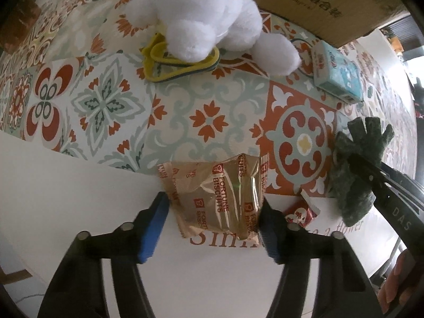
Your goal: Organize soft objects
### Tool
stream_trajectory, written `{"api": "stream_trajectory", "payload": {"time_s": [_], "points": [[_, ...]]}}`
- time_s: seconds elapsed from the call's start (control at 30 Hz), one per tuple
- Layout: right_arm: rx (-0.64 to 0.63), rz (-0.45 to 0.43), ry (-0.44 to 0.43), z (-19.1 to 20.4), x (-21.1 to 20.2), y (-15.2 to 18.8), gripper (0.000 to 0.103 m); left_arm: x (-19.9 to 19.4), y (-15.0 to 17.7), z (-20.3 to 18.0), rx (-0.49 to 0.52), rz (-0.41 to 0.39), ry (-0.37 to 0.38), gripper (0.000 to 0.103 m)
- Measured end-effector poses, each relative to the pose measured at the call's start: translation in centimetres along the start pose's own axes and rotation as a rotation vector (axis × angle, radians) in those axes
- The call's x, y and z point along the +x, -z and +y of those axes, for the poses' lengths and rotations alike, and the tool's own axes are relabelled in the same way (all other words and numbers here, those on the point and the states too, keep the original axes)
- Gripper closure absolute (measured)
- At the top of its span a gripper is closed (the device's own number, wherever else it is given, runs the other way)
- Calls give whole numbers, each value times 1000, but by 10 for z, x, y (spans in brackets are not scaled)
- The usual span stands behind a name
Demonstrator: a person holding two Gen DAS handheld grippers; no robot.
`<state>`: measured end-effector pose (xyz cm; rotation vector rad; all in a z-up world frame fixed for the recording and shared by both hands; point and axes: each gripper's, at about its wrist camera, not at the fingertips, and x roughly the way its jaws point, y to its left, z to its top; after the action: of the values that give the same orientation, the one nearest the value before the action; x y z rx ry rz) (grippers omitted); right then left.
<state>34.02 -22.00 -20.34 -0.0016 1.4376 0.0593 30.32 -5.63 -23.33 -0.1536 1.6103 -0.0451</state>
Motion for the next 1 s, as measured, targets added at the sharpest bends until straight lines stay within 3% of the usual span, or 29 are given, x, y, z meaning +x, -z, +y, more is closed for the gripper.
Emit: {"api": "stream_trajectory", "payload": {"time_s": [0.13,0.33,0.6,1.0], "points": [[15,-24,-10,-2,-12,9,81,-12,4,-1,37,-31,6,52],[35,-71,-11,-13,-37,24,81,-33,5,-11,104,-83,23,56],[49,-123,-42,-16,-66,22,81,-44,6,-19,139,-108,83,57],[79,-206,-94,-2,-93,18,81,-97,10,-24,212,-245,100,57]]}}
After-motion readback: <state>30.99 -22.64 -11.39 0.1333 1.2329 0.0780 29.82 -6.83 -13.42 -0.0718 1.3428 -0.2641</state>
